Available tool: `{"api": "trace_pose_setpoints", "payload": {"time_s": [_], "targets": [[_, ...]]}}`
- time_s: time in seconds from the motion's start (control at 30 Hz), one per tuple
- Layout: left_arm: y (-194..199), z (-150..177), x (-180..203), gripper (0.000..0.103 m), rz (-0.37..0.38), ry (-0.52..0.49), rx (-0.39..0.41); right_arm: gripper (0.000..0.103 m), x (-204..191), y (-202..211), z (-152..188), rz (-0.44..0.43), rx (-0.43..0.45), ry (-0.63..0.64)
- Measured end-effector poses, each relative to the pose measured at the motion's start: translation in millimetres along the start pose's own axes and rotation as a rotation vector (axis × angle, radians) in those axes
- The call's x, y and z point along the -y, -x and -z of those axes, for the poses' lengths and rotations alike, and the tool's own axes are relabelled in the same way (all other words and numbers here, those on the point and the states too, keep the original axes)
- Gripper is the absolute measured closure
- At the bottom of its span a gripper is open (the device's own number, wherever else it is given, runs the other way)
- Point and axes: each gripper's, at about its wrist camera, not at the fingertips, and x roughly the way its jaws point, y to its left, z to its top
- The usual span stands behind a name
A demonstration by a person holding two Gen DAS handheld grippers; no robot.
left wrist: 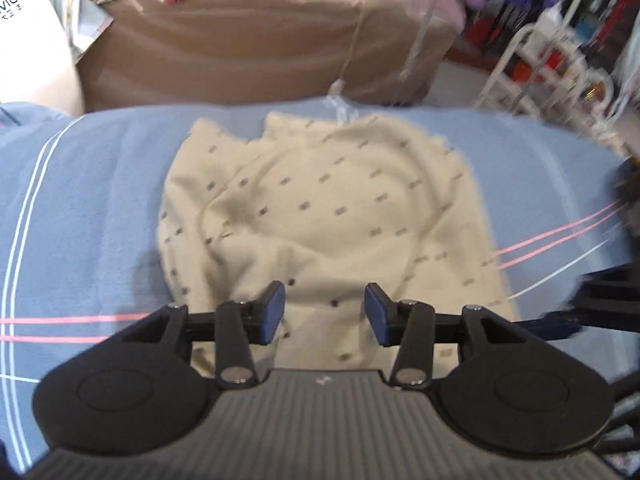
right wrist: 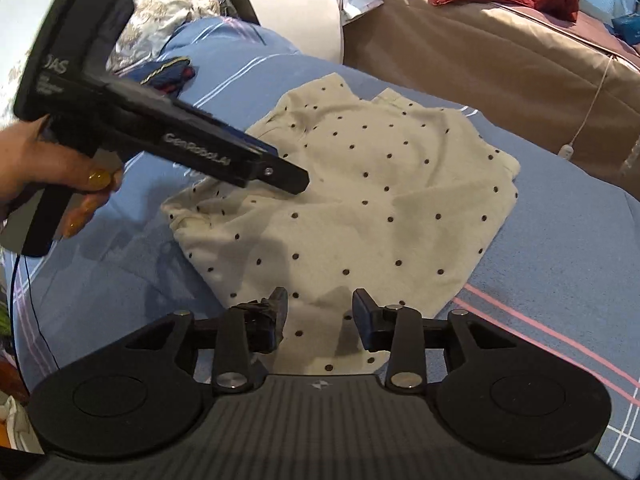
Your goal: Fold small clothes
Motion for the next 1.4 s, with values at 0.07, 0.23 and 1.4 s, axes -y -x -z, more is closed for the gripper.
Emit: {"api": "trace_pose_setpoints", "payload": {"time_s": [0.07, 0.23, 1.4], "targets": [[-10.6, 6.0, -10.1, 0.057, -0.014, 0.016, -0.016, 0.013, -3.6, -8.9, 10.5, 0.032, -0.034, 0.02], [13.8, 17.0, -21.0, 0.045, -0.001, 0.082, 0.038, 0.001, -1.0, -8.4, 27.9, 0.057, -0.051, 0.011], [-16.7, 125.7, -55.5, 0.03, 0.423, 1.067, 0.248, 0.0, 147.1, -8.0, 31.3, -0.183, 0.259, -0.787]]}}
